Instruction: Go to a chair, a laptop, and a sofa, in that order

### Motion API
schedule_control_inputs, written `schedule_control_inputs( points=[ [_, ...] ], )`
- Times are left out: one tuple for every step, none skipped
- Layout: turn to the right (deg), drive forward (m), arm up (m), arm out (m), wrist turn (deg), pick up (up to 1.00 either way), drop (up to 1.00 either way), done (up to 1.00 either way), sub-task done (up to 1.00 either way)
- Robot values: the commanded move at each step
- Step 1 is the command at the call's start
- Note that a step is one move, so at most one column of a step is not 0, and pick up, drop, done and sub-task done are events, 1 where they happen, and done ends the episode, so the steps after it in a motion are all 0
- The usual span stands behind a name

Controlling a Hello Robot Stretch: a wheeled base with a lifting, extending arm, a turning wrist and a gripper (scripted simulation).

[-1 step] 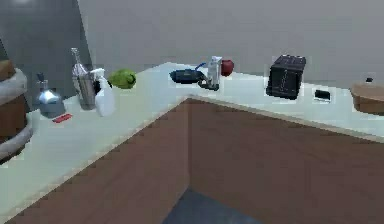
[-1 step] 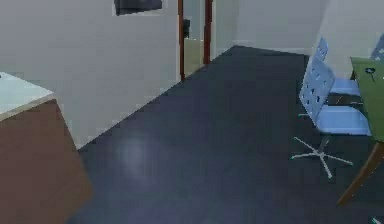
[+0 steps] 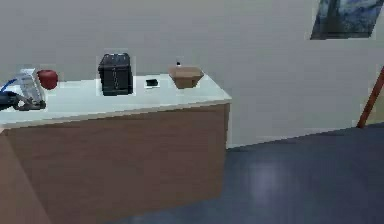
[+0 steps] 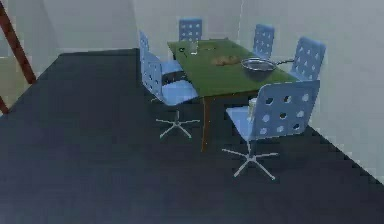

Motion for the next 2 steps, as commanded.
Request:
schedule_control_inputs(
  points=[
    [45.0, 0.0, 0.0, 0.0, 0.0, 0.0, 0.0, 0.0, 0.0],
    [45.0, 0.0, 0.0, 0.0, 0.0, 0.0, 0.0, 0.0, 0.0]
  ],
)
